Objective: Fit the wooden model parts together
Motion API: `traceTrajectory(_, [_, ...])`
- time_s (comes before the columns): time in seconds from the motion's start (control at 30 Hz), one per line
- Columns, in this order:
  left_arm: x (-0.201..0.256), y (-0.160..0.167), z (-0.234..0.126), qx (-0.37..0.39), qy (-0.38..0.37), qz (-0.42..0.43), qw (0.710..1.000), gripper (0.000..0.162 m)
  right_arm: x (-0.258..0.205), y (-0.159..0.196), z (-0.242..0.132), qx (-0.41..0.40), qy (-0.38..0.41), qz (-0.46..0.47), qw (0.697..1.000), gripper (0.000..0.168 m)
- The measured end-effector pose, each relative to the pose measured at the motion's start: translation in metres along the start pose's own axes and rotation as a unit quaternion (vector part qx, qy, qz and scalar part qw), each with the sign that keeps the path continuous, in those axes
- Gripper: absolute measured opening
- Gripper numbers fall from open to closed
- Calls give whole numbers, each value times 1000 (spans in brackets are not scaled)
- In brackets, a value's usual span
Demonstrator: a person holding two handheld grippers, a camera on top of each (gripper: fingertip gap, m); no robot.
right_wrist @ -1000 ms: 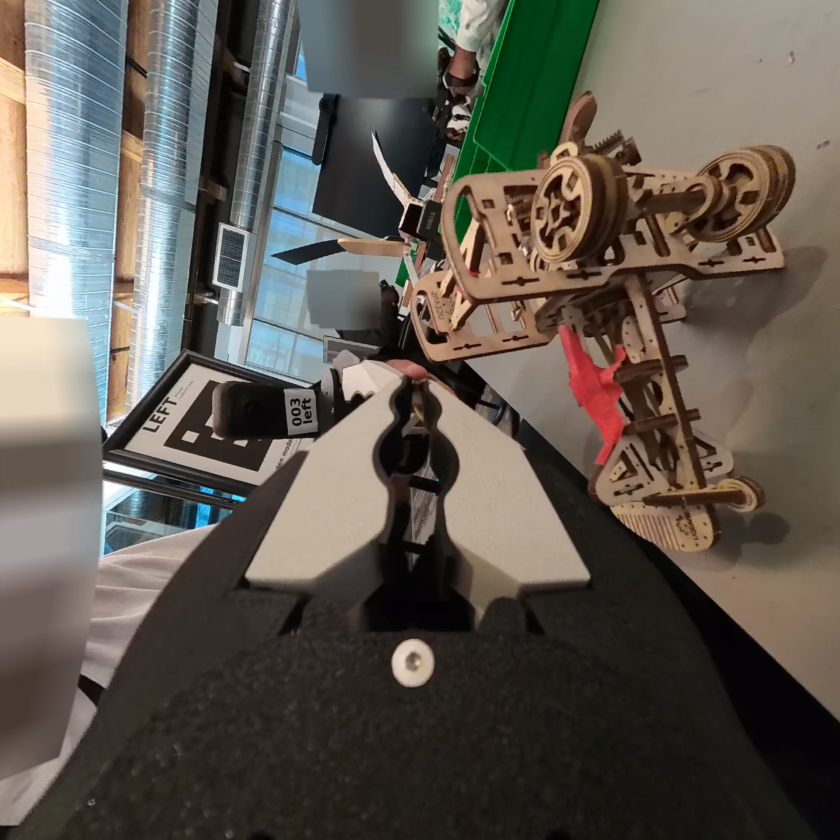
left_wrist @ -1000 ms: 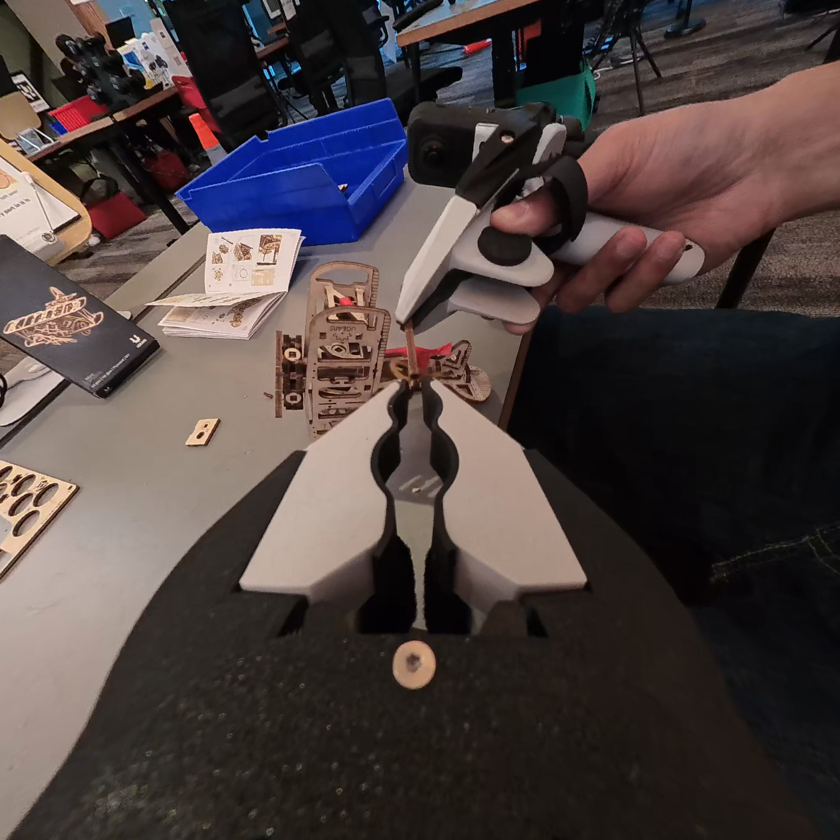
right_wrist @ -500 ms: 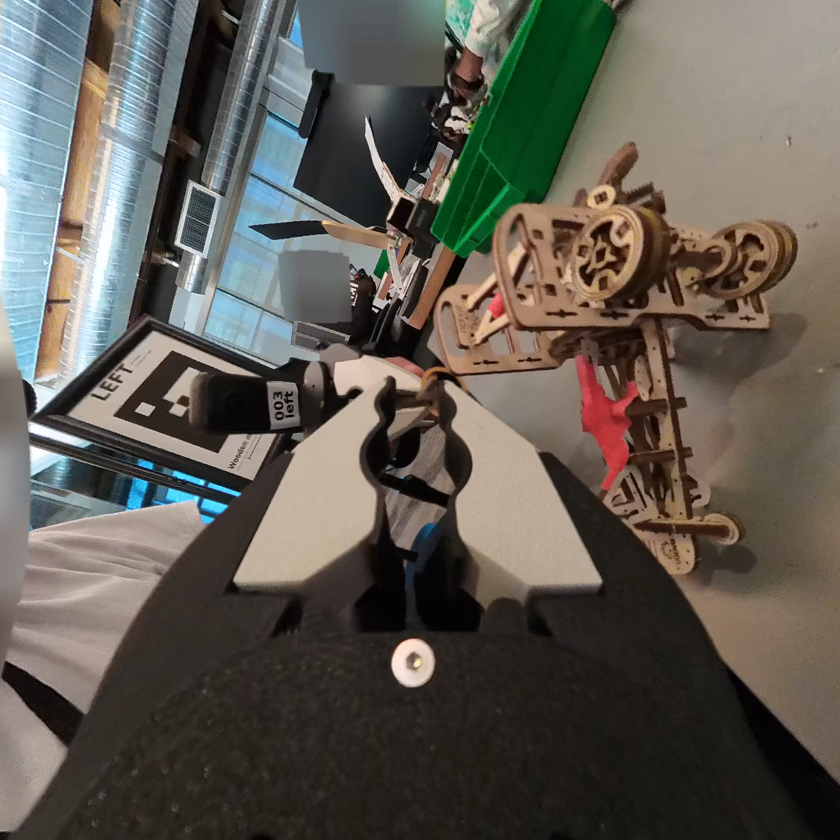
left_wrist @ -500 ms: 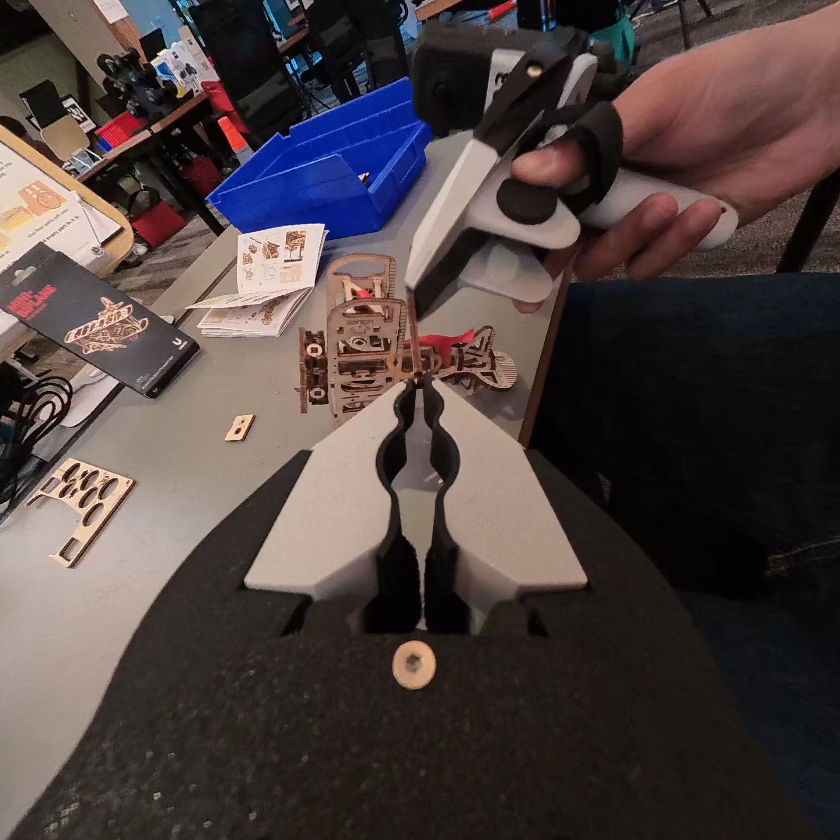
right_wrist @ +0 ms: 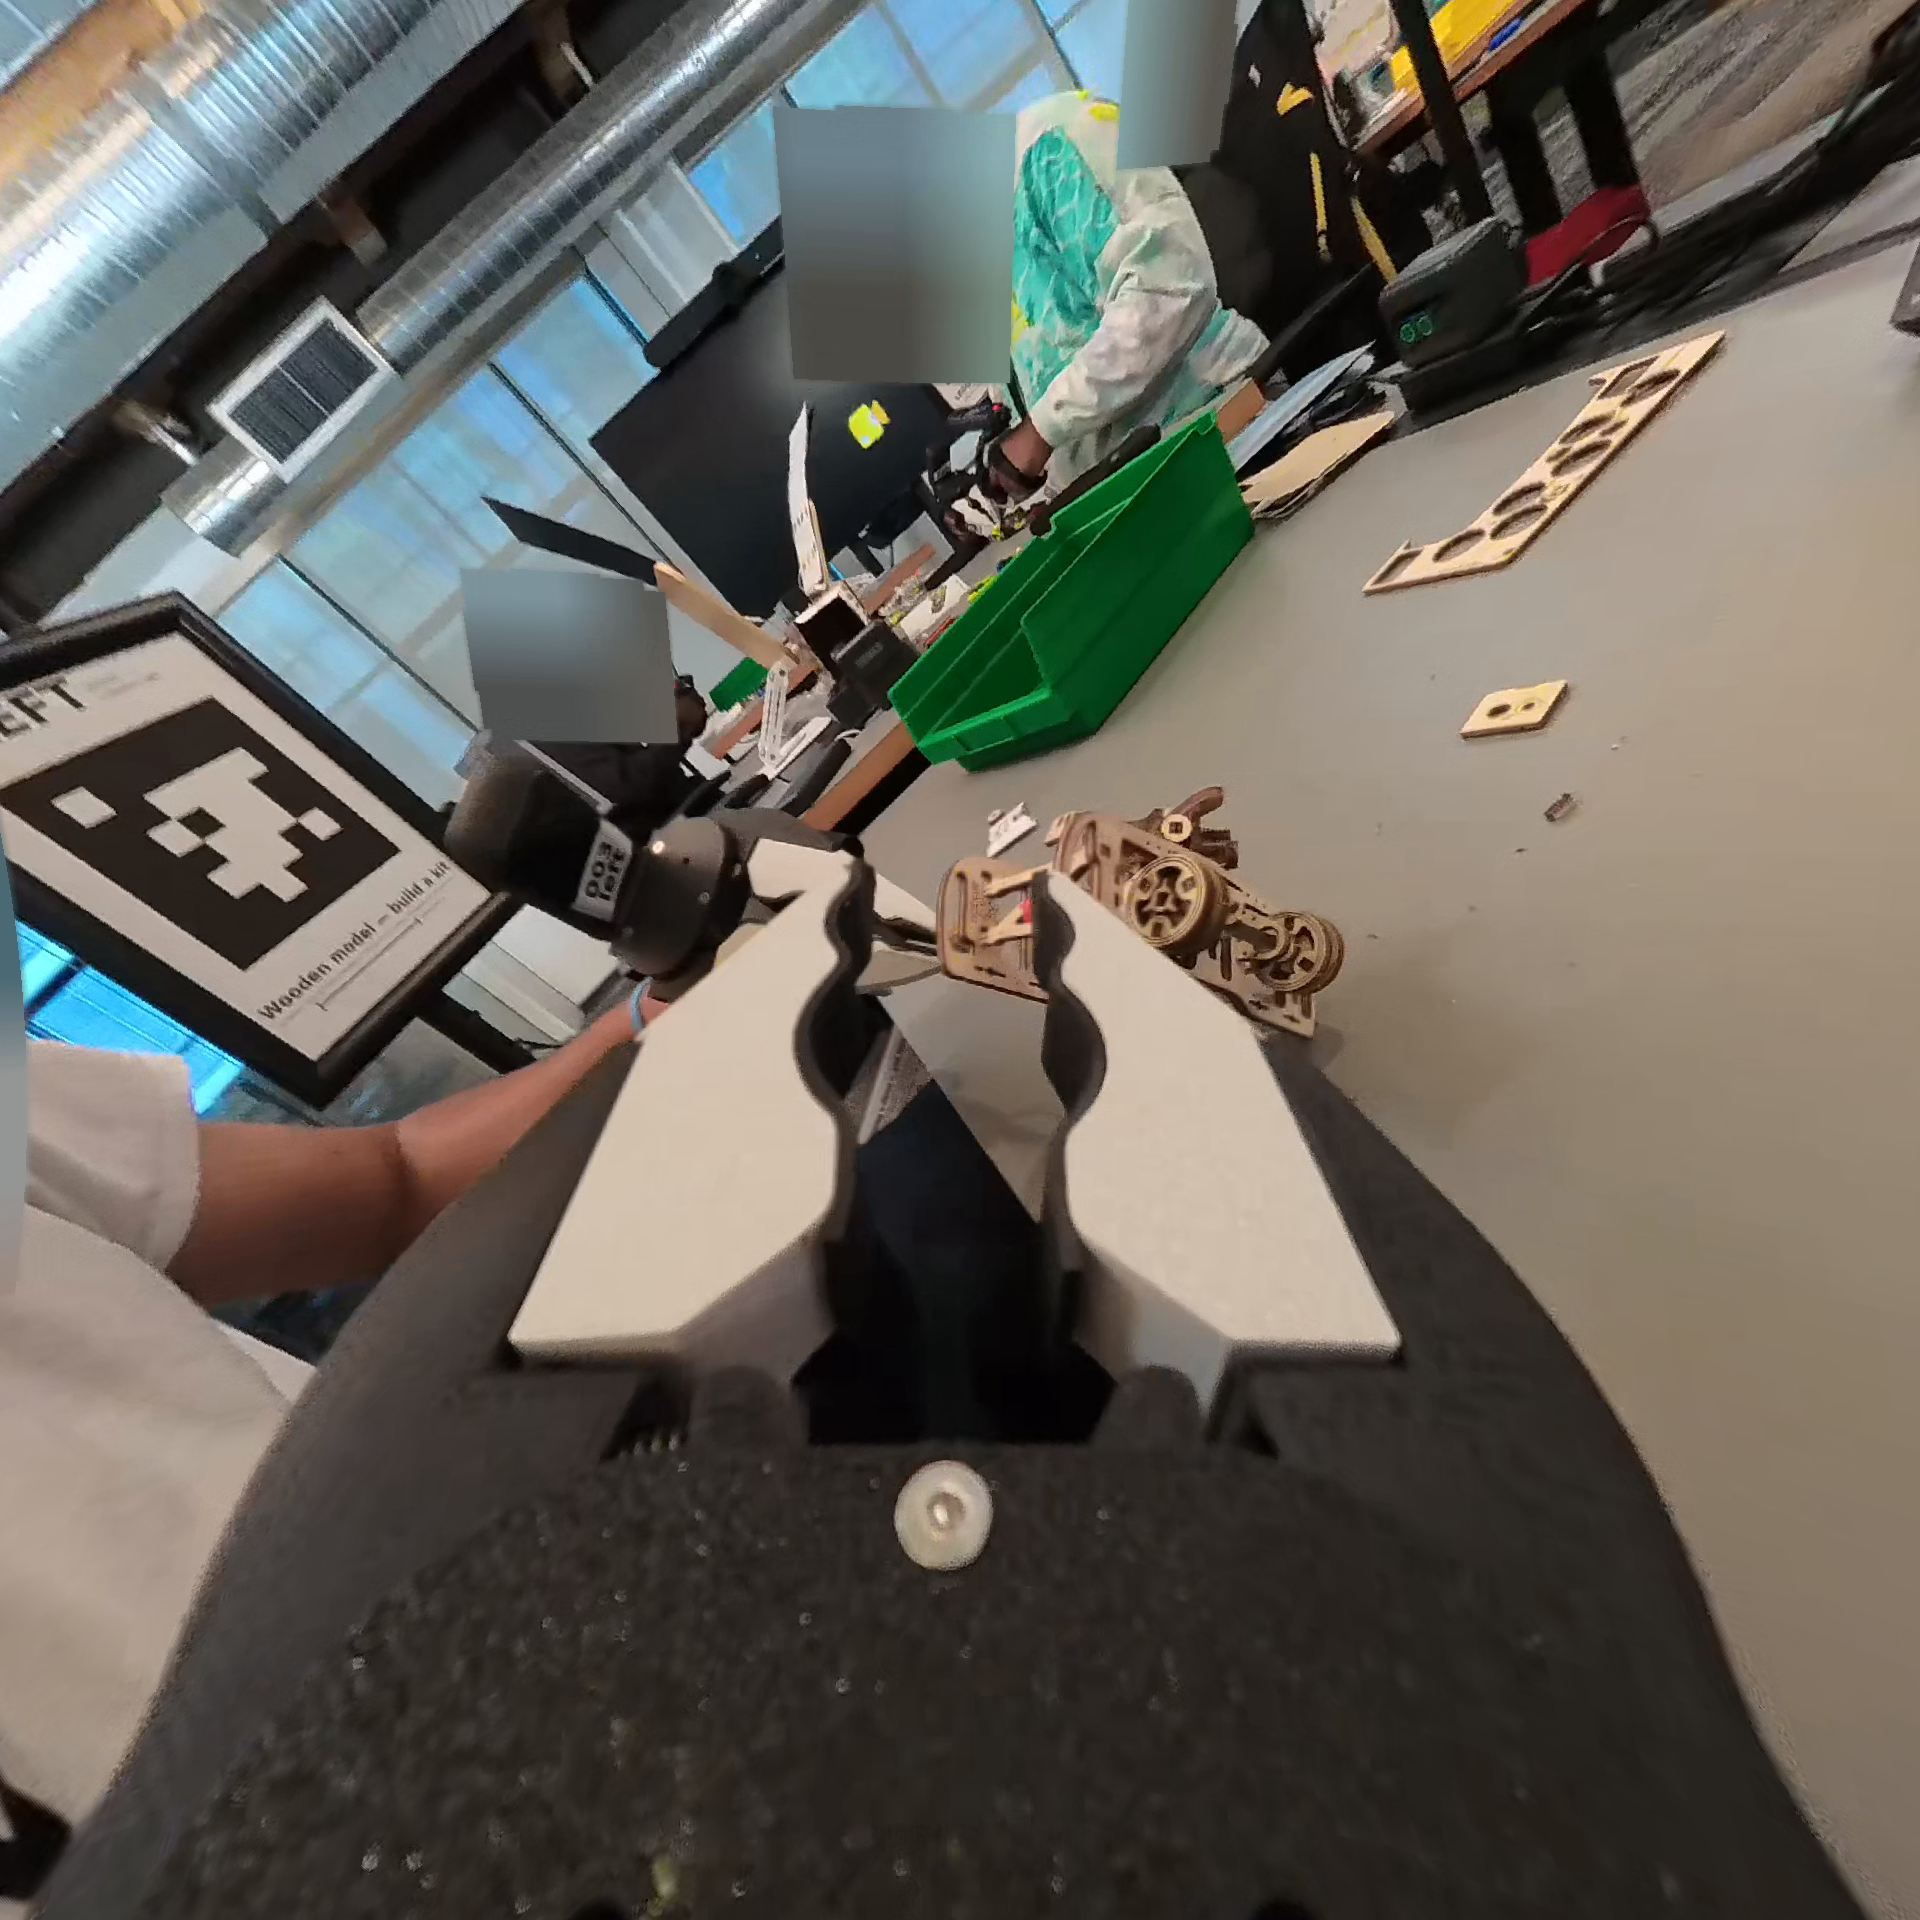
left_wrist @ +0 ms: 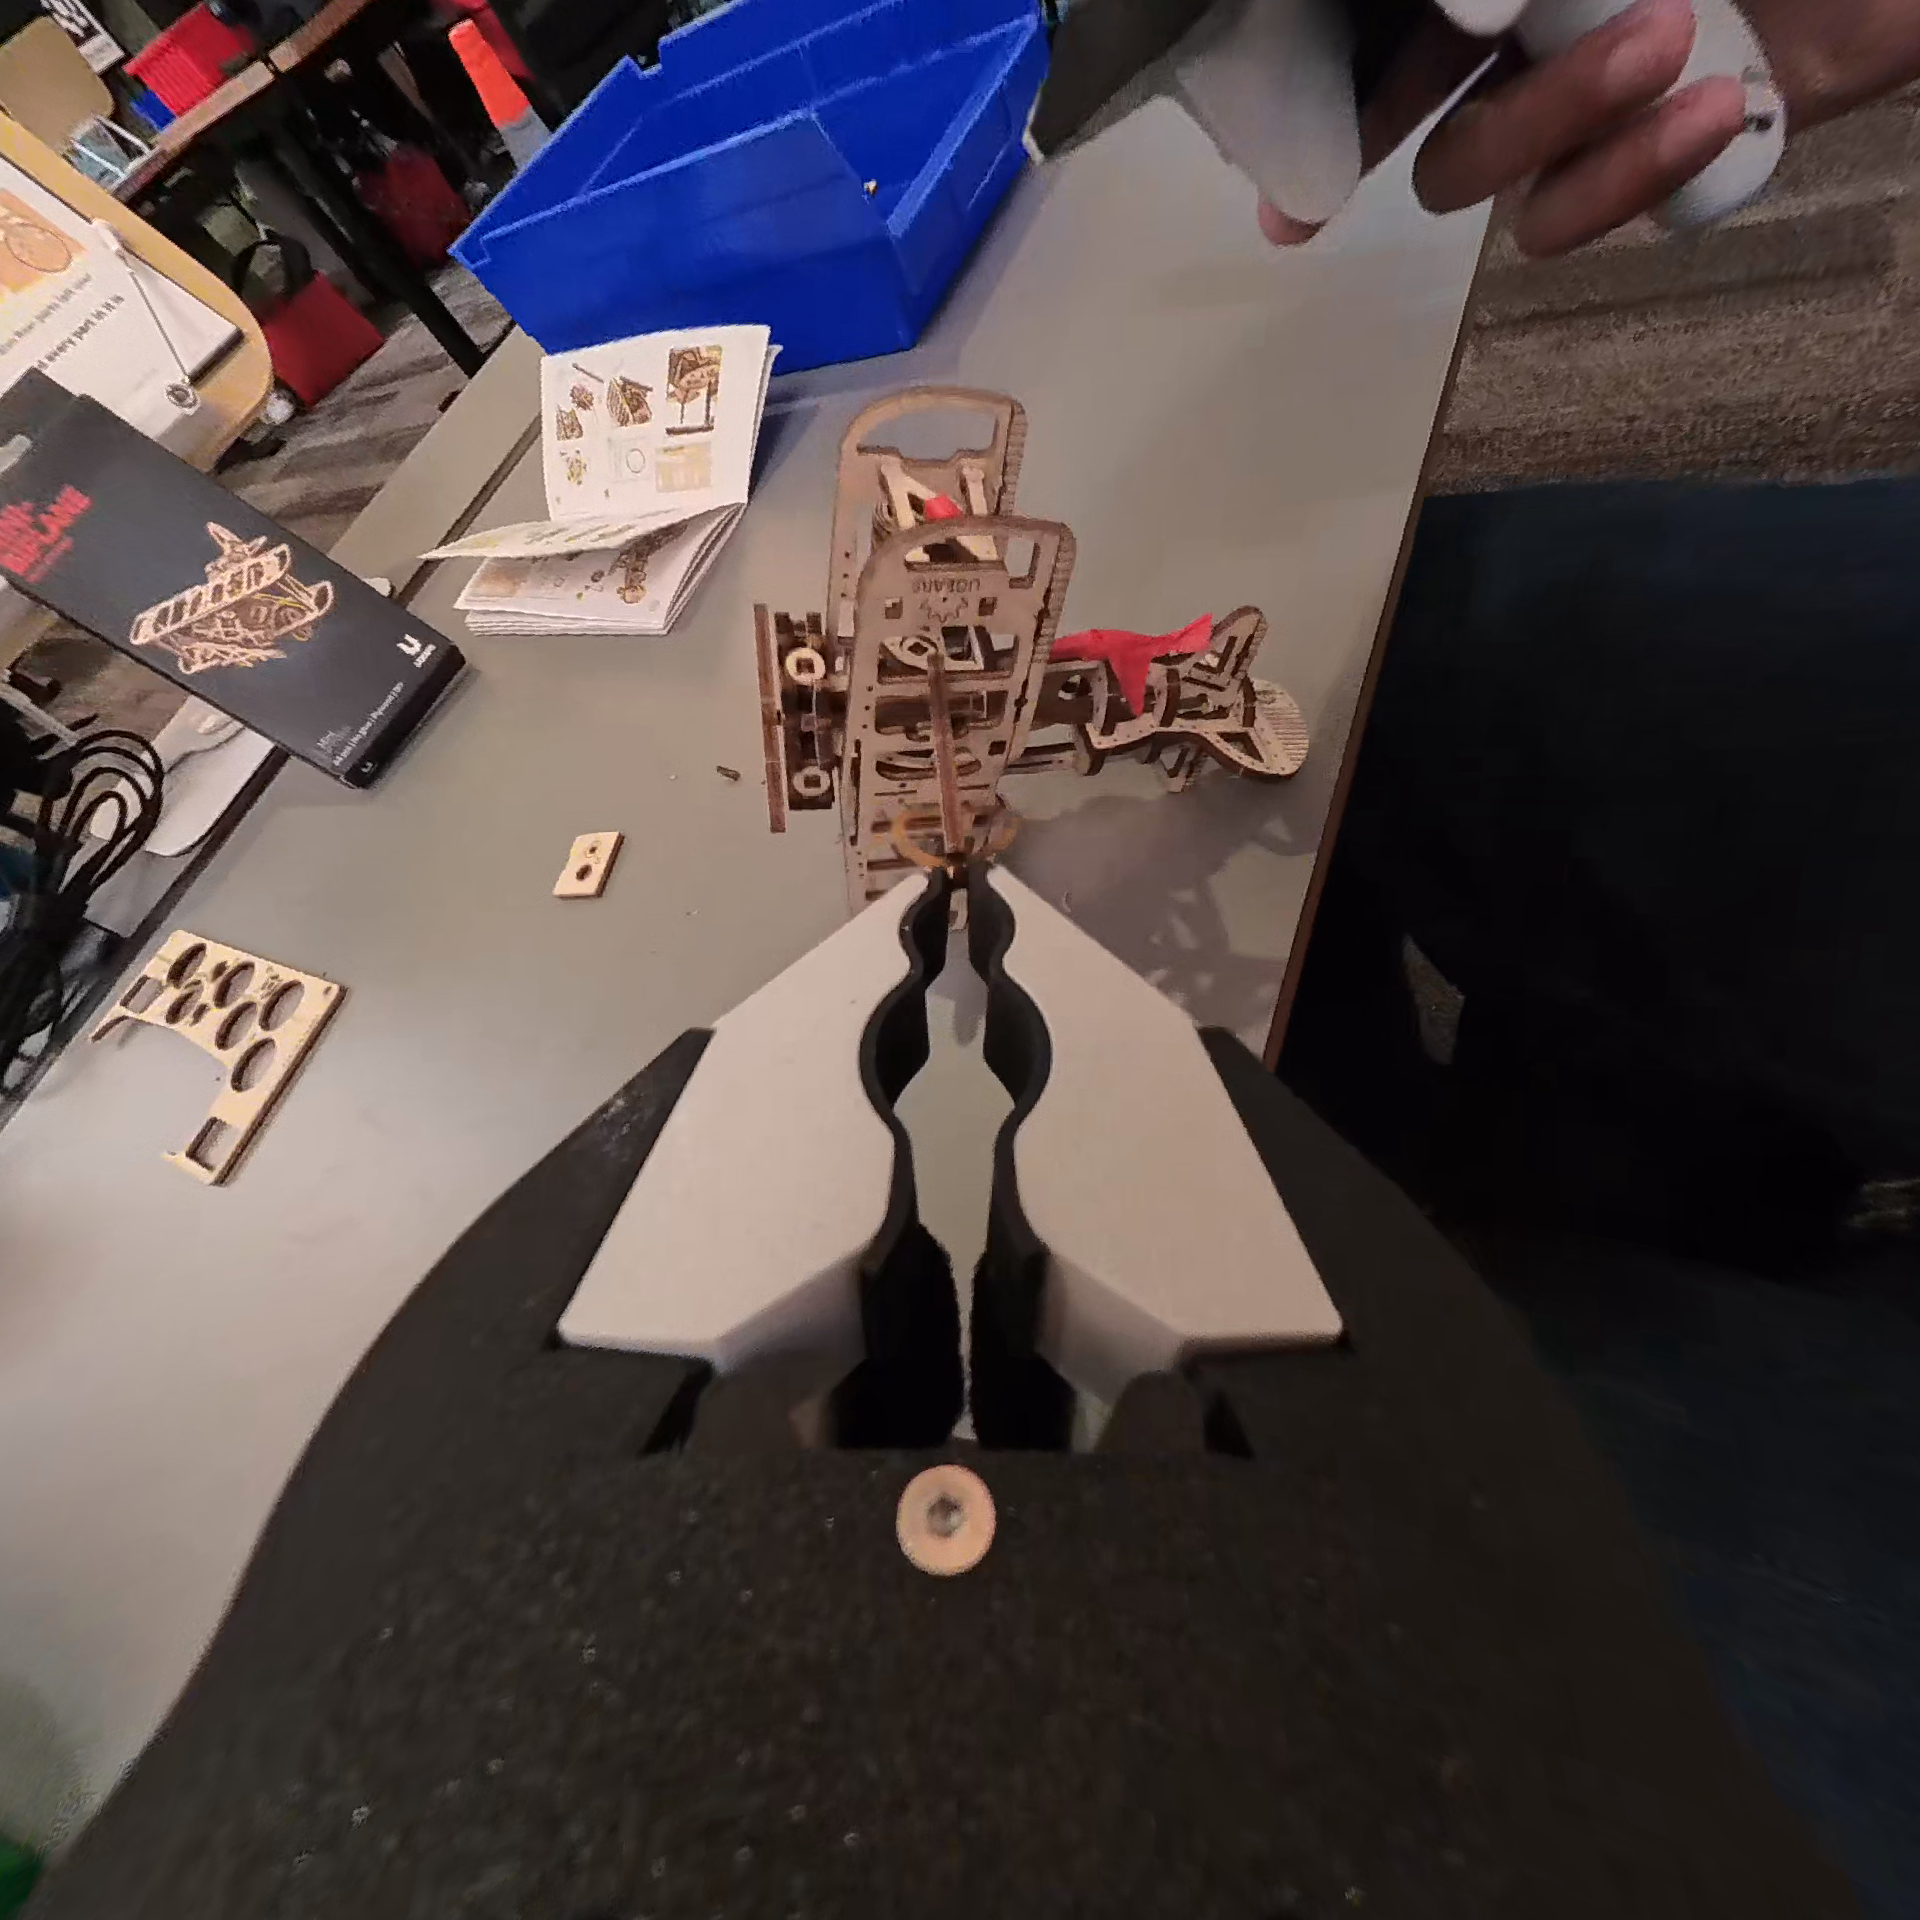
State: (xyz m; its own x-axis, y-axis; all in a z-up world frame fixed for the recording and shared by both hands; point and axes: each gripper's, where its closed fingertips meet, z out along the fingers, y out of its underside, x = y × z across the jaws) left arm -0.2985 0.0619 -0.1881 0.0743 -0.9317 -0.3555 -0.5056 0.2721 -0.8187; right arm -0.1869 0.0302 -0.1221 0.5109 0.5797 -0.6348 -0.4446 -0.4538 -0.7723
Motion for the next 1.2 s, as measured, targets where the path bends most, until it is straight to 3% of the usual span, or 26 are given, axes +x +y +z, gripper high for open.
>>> traceTrajectory(0.37, [2, 10, -2, -11, 9, -11, 1000, 1, 3, 9, 3, -26, 0, -20, 999, 24])
traceTrajectory(0.87, [-2, 3, 13, 81, 7, -33, 996, 1, 41, -2, 16, -112, -38, -94, 989, 26])
traceTrajectory(0.97, [-1, -1, 13, 104, 19, -48, 993, 1, 44, 4, 21, -159, -67, -170, 970, 25])
traceTrajectory(1.1, [3, -6, 15, 125, 37, -54, 990, 0, 35, 17, 28, -201, -120, -318, 919, 21])
traceTrajectory(1.2, [2, -8, 19, 127, 32, -40, 991, 0, 36, 14, 33, -192, -126, -400, 887, 18])
